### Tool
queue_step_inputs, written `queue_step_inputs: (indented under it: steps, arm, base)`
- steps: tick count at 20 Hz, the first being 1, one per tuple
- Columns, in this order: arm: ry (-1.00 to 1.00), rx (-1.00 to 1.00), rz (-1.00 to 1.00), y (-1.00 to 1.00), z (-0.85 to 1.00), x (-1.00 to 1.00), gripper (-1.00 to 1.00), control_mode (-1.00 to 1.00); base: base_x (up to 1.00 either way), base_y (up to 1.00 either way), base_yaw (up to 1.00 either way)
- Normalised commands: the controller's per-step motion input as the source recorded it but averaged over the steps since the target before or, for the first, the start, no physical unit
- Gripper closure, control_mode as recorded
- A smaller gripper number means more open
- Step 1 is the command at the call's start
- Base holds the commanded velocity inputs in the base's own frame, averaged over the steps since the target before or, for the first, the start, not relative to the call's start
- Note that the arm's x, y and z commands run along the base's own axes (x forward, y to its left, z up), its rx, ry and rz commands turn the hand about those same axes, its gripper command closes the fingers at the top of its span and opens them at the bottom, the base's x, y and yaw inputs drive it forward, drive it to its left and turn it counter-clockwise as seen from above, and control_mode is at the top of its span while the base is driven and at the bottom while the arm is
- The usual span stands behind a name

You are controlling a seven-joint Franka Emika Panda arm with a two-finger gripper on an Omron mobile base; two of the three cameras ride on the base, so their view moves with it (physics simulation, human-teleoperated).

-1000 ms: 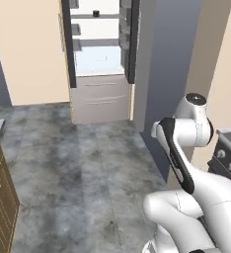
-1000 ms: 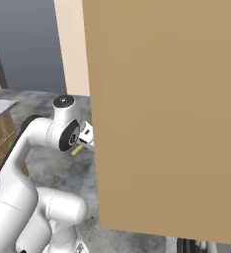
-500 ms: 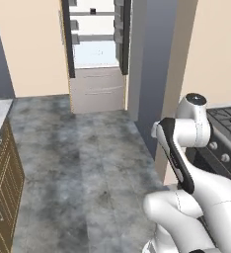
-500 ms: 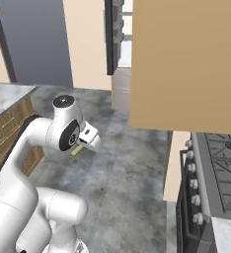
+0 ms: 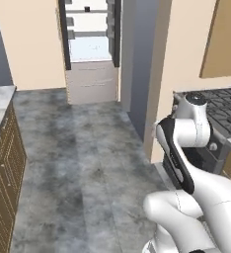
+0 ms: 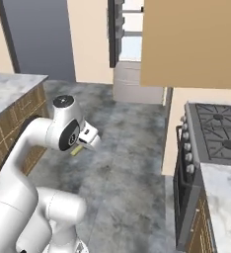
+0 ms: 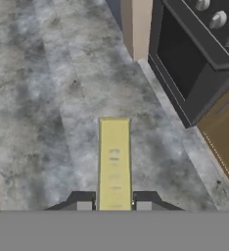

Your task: Pick the egg and butter from the fridge and place them by the bowl for mixing.

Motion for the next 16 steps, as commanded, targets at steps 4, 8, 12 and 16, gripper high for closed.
queue_step_inputs:
  steps: [4, 8, 12, 16]
  arm:
    - [0.00, 0.00, 0.00, 0.00, 0.00, 0.00, 1.00, 1.00]
    - [0.00, 0.00, 0.00, 0.00, 0.00, 0.00, 1.00, 1.00]
    - [0.00, 0.00, 0.00, 0.00, 0.00, 0.00, 1.00, 1.00]
    - [0.00, 0.00, 0.00, 0.00, 0.00, 0.00, 1.00, 1.00]
  base:
    - [-0.40, 0.28, -0.63]
    - [-0.33, 0.26, -0.68]
    - [-0.14, 0.24, -0.74]
    - [-0.04, 0.19, -0.83]
